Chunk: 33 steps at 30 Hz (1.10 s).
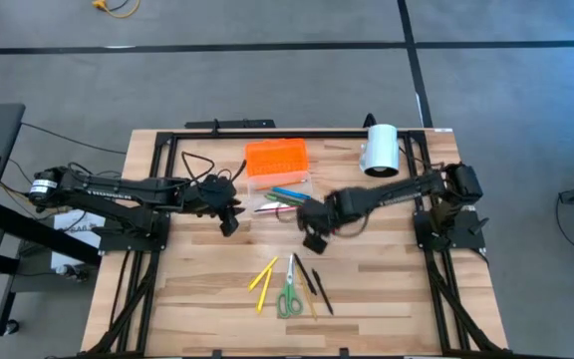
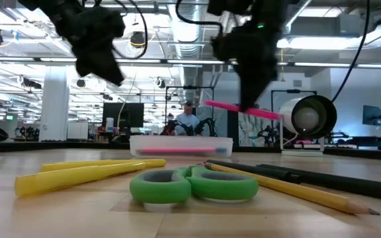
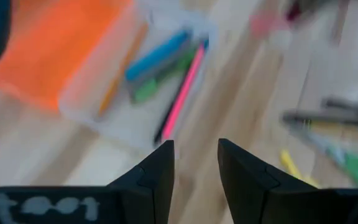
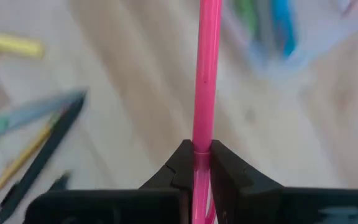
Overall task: Pick & place school supplies into a supply box
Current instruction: Put the pink pen into the supply box
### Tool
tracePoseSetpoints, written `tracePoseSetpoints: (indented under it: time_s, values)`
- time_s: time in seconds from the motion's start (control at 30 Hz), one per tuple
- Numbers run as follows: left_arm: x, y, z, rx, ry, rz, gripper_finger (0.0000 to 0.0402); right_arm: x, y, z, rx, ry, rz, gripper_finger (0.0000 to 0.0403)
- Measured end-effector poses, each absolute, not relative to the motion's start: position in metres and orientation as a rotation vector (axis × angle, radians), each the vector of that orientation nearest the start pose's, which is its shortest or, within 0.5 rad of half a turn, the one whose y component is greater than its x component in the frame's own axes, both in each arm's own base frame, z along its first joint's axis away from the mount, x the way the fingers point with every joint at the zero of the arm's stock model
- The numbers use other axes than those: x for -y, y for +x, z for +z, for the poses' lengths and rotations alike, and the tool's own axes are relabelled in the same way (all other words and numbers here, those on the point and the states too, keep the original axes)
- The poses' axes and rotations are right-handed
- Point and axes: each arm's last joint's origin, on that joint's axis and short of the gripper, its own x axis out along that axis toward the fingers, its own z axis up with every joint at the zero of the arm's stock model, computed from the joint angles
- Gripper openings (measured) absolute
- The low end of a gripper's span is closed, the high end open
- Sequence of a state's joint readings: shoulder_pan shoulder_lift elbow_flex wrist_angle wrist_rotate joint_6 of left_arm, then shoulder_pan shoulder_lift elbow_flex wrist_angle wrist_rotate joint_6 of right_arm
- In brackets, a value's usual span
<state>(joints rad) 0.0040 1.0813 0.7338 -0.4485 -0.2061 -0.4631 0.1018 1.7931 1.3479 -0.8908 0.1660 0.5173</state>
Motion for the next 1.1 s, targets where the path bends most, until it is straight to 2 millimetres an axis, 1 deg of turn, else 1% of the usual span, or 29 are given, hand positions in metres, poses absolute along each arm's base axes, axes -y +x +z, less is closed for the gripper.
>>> tracePoseSetpoints:
  time_s: [0.1,0.2,0.3,0.4,0.53,0.63,0.7,0.77,0.83,0.9,0.93,1.03,1.1]
  values:
    - [-0.004,0.206,0.234,-0.851,-0.372,0.335,0.0112,-0.004,0.359,0.225,-1.180,0.214,-0.353,0.0015]
    - [0.004,0.202,0.231,-0.915,-0.368,0.300,0.0112,0.022,0.367,0.232,-1.101,0.172,-0.336,0.0016]
    - [0.014,0.202,0.231,-0.910,-0.353,0.284,0.0112,0.045,0.372,0.236,-1.035,0.142,-0.334,0.0016]
    - [0.024,0.202,0.232,-0.883,-0.339,0.312,0.0112,0.064,0.372,0.238,-1.005,0.136,-0.330,0.0015]
    - [0.033,0.202,0.233,-0.832,-0.327,0.350,0.0112,0.082,0.373,0.236,-0.978,0.129,-0.329,0.0018]
    - [0.039,0.201,0.234,-0.801,-0.323,0.368,0.0112,0.086,0.376,0.233,-0.974,0.113,-0.301,0.0019]
    - [0.041,0.201,0.235,-0.784,-0.322,0.378,0.0112,0.085,0.384,0.228,-0.948,0.087,-0.279,0.0018]
    - [0.042,0.201,0.235,-0.776,-0.328,0.389,0.0112,0.083,0.382,0.220,-0.998,0.058,-0.259,0.0017]
    - [0.042,0.201,0.235,-0.768,-0.334,0.398,0.0112,0.082,0.392,0.216,-0.954,0.050,-0.251,0.0019]
    - [0.042,0.201,0.236,-0.762,-0.340,0.403,0.0112,0.082,0.391,0.207,-0.998,0.053,-0.245,0.0021]
    - [0.042,0.201,0.236,-0.760,-0.341,0.404,0.0112,0.083,0.394,0.204,-0.986,0.056,-0.235,0.0023]
    - [0.042,0.202,0.237,-0.746,-0.343,0.409,0.0112,0.082,0.397,0.191,-1.027,0.062,-0.203,0.0029]
    - [0.042,0.202,0.236,-0.746,-0.343,0.409,0.0112,0.081,0.397,0.186,-1.047,0.064,-0.194,0.0035]
